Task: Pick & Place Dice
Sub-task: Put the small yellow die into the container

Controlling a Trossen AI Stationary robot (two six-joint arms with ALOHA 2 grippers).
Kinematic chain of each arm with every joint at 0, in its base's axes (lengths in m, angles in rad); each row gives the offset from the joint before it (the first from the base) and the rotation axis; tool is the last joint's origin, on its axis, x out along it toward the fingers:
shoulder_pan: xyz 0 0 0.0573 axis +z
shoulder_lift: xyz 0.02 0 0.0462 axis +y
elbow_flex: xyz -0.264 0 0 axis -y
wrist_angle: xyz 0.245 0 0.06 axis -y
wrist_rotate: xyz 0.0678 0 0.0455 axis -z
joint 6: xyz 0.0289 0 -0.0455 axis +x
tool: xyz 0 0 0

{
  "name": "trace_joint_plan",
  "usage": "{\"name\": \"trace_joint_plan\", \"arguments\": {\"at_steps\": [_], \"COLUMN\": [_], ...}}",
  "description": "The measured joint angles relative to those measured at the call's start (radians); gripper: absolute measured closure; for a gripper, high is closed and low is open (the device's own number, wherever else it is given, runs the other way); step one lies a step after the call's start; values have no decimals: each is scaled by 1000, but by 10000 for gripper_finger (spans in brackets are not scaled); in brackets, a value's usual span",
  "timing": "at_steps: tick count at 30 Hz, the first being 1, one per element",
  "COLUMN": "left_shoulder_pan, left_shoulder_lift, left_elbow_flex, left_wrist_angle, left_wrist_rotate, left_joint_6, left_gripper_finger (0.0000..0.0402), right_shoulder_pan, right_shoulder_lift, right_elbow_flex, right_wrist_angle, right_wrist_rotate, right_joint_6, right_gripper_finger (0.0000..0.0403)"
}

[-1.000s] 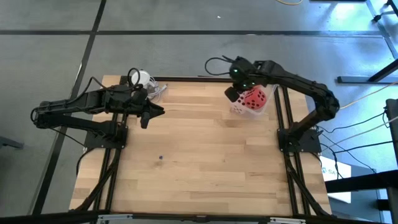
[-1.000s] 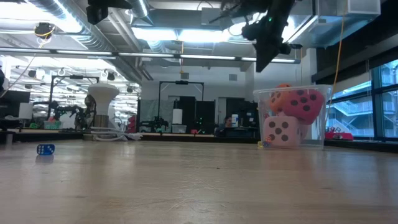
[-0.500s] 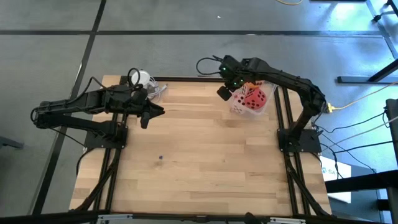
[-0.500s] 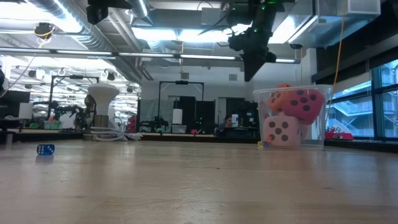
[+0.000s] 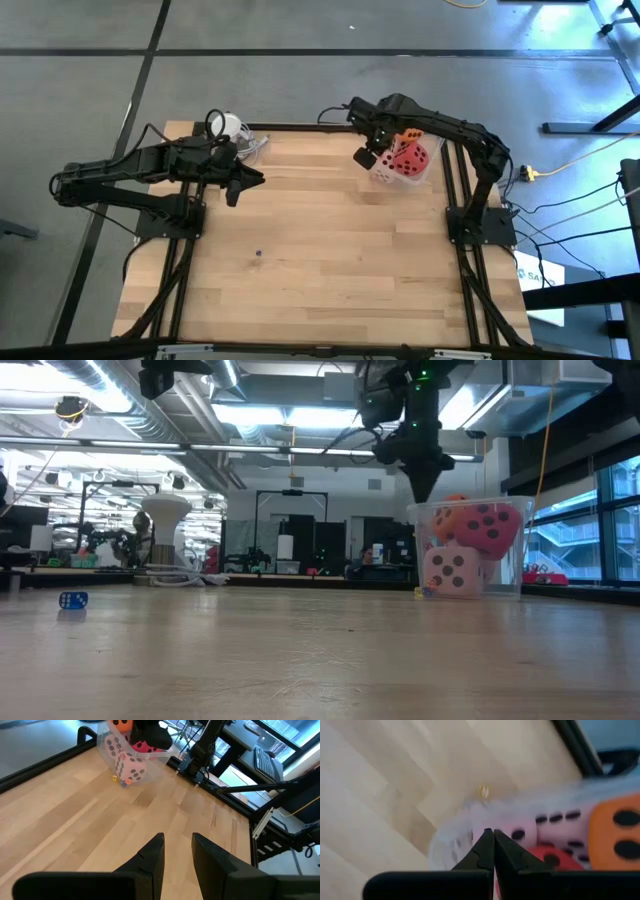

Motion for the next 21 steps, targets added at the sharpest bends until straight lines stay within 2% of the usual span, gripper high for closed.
{"name": "trace_joint_plan", "arguments": {"at_steps": [5, 9, 11, 18, 21], "left_shoulder_pan": [0, 0, 0, 0, 0], "left_shoulder_lift": [0, 0, 0, 0, 0], "left_elbow_flex": [0, 0, 0, 0, 0], "left_wrist_angle": [0, 0, 0, 0, 0], "left_wrist_rotate": [0, 0, 0, 0, 0], "left_joint_6": [-2, -1, -1, 0, 0], "left_gripper_finger": [311, 311, 311, 311, 311], "right_shoulder_pan": [0, 16, 28, 30, 15], "right_shoulder_lift": [0, -16, -23, -21, 10], "right_elbow_flex": [0, 2, 30, 98, 98], "right_wrist_angle": [-120, -112, -110, 44, 53], "right_wrist_rotate": [28, 123, 131, 4, -1], "right_joint_6": [8, 30, 40, -4, -6], "right_gripper_finger": [402, 403, 403, 403, 403]}}
